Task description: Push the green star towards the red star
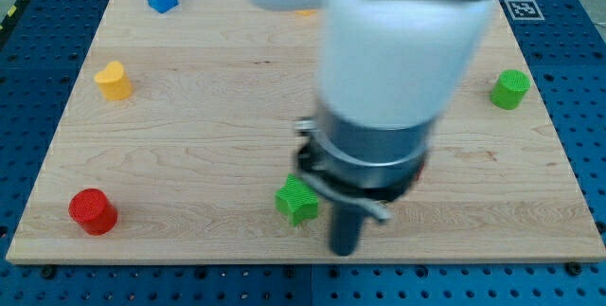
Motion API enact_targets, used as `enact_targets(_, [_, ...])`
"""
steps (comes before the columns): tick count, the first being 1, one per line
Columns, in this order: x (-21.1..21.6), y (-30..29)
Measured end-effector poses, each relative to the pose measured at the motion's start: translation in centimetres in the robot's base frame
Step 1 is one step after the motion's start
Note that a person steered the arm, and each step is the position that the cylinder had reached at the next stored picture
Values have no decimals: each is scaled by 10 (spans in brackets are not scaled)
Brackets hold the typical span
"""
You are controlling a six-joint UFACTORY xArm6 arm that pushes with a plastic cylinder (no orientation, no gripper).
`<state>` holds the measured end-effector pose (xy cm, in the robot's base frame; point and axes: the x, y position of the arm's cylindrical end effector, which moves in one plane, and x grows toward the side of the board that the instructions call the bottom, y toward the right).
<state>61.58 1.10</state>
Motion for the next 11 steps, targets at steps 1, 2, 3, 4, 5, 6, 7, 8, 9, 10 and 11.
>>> enact_targets(1, [0,-49])
enact_targets(2, [-1,-49])
enact_targets(3, [-11,-49])
enact_targets(4, [-20,-49])
enact_targets(5, [-23,-41])
enact_targets(6, [-26,-26])
enact_targets(7, [-30,-19])
enact_targets(8, [-42,-19])
enact_targets(9, [-55,-18])
enact_targets(10, [-61,-13])
enact_targets(11, [-62,-5])
